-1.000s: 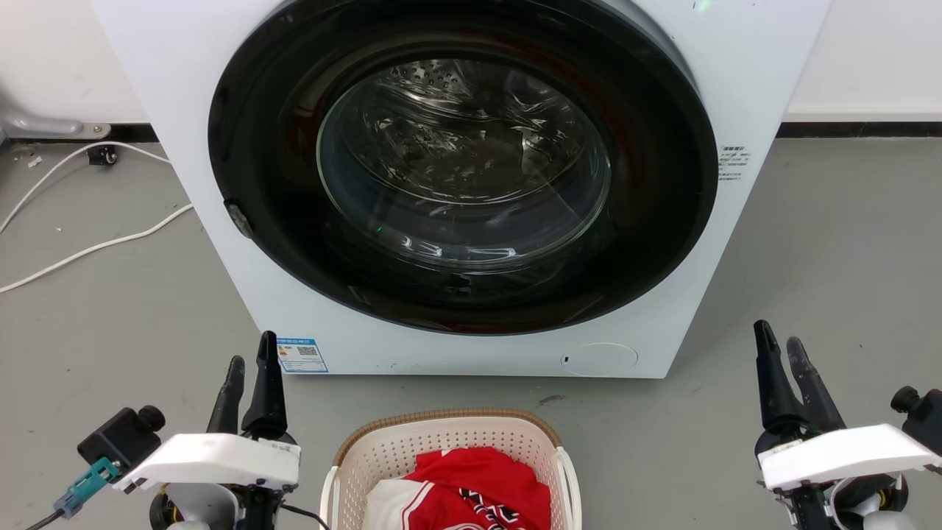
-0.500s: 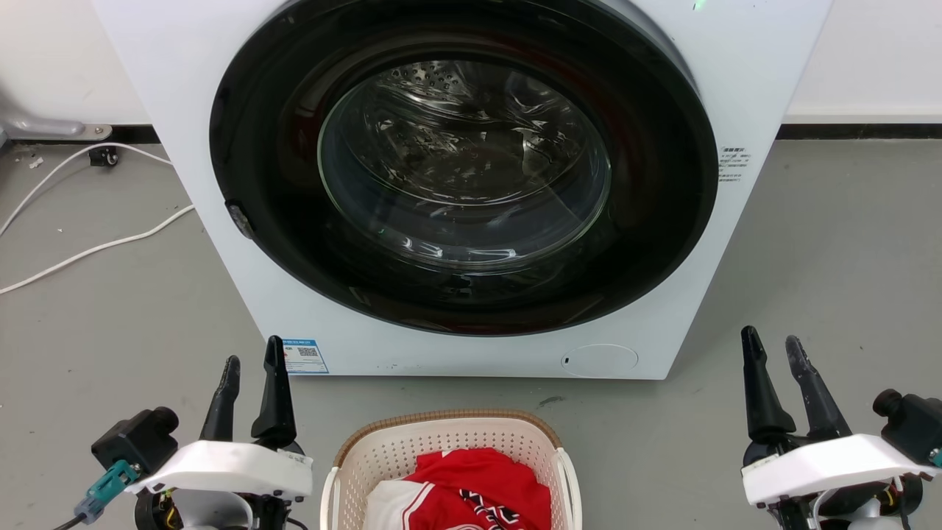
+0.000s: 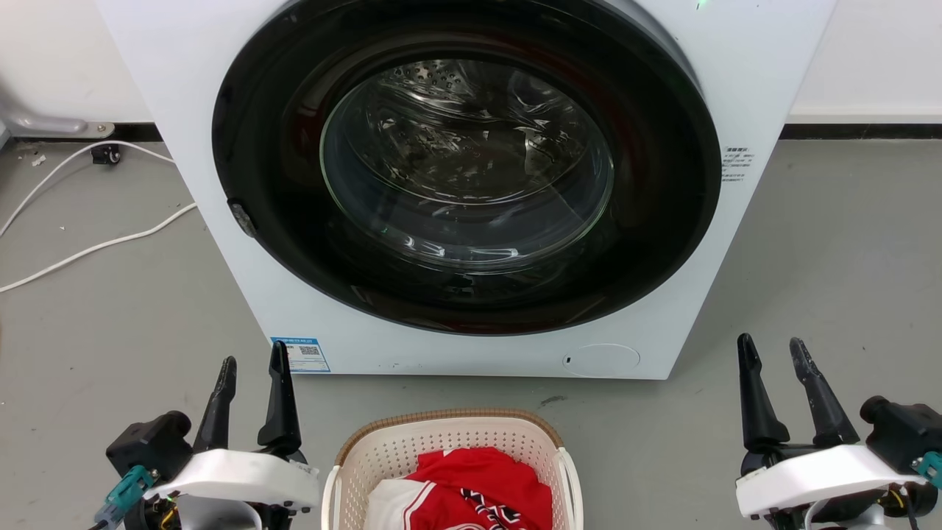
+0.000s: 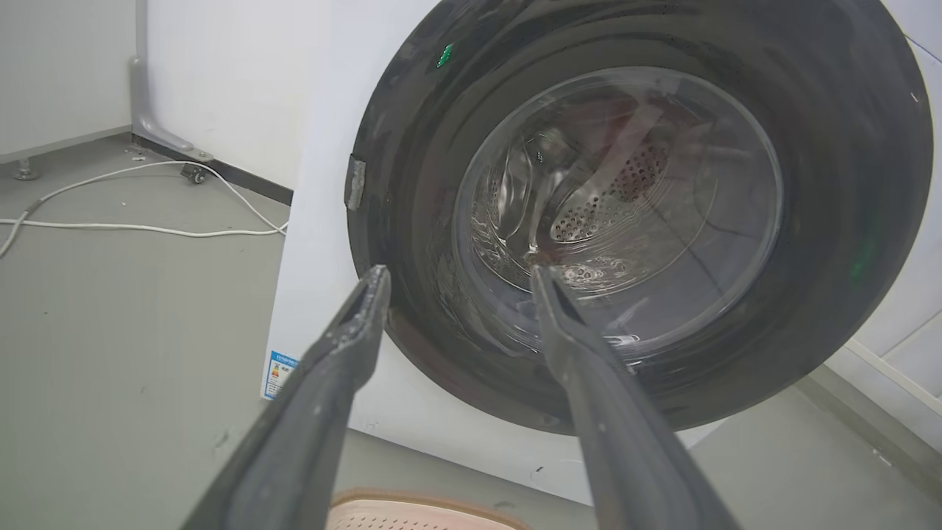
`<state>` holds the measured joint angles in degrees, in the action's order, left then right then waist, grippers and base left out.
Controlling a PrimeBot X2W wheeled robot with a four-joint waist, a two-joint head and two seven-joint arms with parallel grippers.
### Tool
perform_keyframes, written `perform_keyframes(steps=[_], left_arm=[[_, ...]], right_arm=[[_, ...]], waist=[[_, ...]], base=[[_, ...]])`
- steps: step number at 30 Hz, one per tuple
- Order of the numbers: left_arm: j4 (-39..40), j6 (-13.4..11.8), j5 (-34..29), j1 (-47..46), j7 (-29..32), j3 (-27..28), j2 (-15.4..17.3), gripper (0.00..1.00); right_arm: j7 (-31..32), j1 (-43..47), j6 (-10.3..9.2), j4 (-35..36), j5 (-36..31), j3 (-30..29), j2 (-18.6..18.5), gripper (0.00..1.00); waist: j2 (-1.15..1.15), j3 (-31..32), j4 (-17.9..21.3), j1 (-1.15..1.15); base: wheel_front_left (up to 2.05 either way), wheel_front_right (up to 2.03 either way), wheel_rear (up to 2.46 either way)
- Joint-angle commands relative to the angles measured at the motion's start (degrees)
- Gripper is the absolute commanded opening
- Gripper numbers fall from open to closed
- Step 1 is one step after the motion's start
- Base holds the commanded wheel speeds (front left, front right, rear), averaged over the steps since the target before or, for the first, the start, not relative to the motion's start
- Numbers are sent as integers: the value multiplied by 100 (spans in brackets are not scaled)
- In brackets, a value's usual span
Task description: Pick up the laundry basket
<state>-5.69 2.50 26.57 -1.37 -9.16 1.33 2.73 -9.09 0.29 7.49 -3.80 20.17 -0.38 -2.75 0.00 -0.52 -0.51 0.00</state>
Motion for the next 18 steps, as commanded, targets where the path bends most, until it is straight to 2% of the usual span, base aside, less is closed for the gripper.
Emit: perform_keyframes(steps=[1, 18], left_arm=[[60, -15, -145, 34, -50, 6, 19, 100], [63, -87, -1028, 139, -277, 7, 21, 100]], right_arm=[[-61, 39, 0, 87, -163, 10, -19, 100], [-279, 206, 0, 65, -1086, 7, -20, 100]], waist=[[0, -1, 0, 0], [0, -15, -6, 0]], base=[[0, 0, 0], [0, 0, 0]])
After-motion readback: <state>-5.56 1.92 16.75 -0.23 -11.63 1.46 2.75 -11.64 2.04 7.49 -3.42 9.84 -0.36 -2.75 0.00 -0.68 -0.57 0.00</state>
